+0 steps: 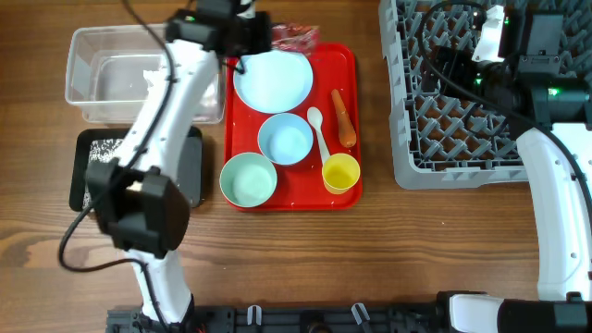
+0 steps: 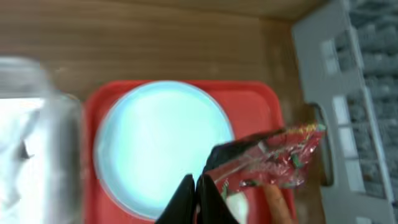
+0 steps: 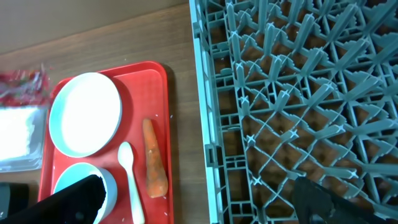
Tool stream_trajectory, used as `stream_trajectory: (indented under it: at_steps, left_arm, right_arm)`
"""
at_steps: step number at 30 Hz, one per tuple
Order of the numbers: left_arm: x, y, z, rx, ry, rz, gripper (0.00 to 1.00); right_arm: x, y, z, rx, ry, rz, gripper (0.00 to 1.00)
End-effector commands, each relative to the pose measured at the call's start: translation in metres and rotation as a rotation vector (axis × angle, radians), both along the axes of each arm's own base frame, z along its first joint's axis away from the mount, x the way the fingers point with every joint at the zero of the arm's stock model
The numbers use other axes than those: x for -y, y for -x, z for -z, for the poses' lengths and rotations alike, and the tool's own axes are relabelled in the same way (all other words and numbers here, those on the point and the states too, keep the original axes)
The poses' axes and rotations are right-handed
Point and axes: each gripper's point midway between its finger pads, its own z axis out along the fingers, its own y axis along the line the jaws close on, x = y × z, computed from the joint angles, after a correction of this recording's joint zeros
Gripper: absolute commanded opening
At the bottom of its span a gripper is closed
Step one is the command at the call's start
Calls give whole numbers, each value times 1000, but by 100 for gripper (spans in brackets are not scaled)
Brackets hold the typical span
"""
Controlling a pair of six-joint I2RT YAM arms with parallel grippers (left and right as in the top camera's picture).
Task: Sort waste into correct bins and load items into the dishwasher rack
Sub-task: 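Carry the wrapper to the clear bin and release it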
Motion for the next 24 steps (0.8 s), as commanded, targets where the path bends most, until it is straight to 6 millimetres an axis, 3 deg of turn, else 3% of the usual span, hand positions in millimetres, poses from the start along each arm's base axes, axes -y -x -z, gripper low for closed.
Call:
stream_trajectory:
  at_steps: [1, 5, 7, 10, 13, 14, 15, 17, 20, 24]
  left_arm:
    - [-91, 21, -18, -51, -157, -223, 4]
    - [-180, 36, -4, -154, -214, -401, 4]
    - [-208, 39, 2, -185, -210, -456, 4]
    - [-230, 39, 20, -225, -212, -498, 4]
    - [-233, 34, 37, -250, -215, -499, 4]
    - [-233, 32, 40, -253, -215, -499, 13]
    - [-233, 30, 42, -249, -215, -499, 48]
    - [-234, 27, 41, -238, -213, -501, 72]
    - [-234, 25, 41, -232, -212, -502, 83]
    - [-230, 22, 35, -211, -190, -490, 87]
  right_arm:
    - [1, -4, 0, 1, 6, 14, 100]
    - [1, -5, -1, 7, 5, 14, 100]
    - [1, -6, -2, 9, 5, 15, 100]
    - [1, -6, -2, 9, 4, 16, 100]
    - [1, -6, -1, 7, 4, 16, 100]
    - [1, -6, -1, 7, 4, 16, 100]
    - [1, -6, -1, 7, 4, 16, 100]
    - [1, -6, -1, 7, 4, 16, 100]
    - [1, -6, -1, 7, 4, 15, 100]
    - [1, -6, -1, 8, 4, 16, 100]
